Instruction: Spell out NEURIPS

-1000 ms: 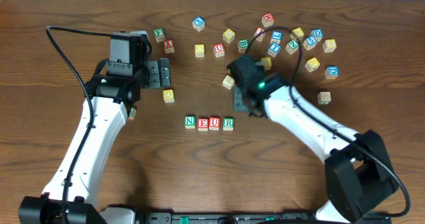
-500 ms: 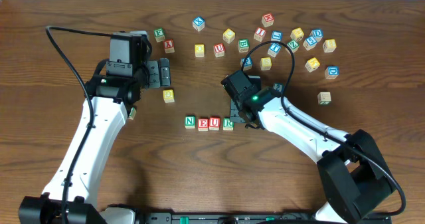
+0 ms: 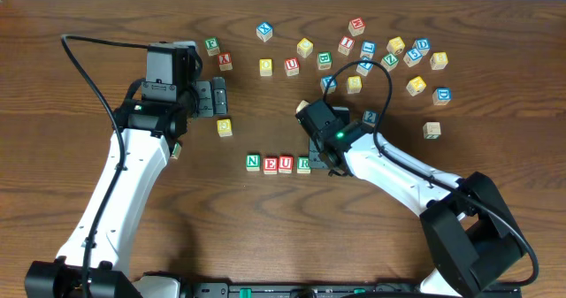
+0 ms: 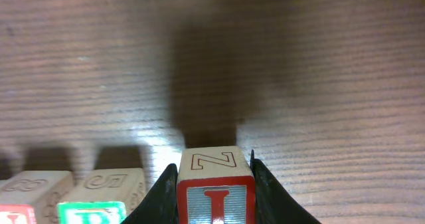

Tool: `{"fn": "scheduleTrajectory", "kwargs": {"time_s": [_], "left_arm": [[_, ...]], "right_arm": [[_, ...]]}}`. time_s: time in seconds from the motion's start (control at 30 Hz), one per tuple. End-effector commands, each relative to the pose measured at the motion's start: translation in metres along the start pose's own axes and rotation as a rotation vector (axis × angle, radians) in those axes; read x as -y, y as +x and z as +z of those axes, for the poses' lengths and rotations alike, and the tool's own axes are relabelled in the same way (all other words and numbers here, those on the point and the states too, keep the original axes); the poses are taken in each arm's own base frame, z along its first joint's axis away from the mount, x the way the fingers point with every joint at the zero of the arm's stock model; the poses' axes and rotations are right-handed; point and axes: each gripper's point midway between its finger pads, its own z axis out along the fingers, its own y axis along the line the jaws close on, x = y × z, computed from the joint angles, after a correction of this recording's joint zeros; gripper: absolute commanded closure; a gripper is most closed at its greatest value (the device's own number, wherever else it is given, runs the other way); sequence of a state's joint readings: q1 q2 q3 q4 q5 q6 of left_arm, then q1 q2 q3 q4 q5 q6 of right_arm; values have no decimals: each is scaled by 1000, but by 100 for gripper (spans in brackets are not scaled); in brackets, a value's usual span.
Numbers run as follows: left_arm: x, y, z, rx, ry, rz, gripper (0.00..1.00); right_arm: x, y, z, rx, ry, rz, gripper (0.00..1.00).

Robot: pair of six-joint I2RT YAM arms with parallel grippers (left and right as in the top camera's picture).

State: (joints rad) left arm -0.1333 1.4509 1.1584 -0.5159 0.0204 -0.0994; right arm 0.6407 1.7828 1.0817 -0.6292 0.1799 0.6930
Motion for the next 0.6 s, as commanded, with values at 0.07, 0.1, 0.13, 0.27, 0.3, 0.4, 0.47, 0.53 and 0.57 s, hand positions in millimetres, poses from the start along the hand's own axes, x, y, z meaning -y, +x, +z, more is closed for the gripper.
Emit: {"fn": "scheduleTrajectory", "kwargs": {"time_s": [0.07, 0.1, 0.13, 0.27, 0.3, 0.4, 0.47, 0.53, 0.57], "left_arm": [[-1, -13, -10, 41, -1, 5, 0], [-1, -13, -10, 42, -1, 5, 0], [-1, -13, -10, 41, -1, 5, 0], [-1, -13, -10, 41, -1, 5, 0], [-1, -13, -10, 41, -1, 5, 0], [-1, -13, -10, 41, -1, 5, 0], [-1, -13, -10, 41, -1, 5, 0], [-1, -13, -10, 41, -1, 5, 0], [-1, -13, -10, 41, -1, 5, 0]], "right_arm": [[-1, 2, -2, 20, 8, 3, 94], [-2, 3, -2, 20, 6, -2, 94], [-4, 4, -3, 20, 5, -7, 94], [-12, 11, -4, 20, -3, -30, 93], [-14, 12, -5, 20, -6, -34, 93], [-17, 15, -6, 23, -7, -44, 92], [-17, 15, -6, 24, -5, -47, 92], [-17, 15, -6, 24, -5, -46, 92], [-17, 15, -6, 24, -5, -43, 92]]}}
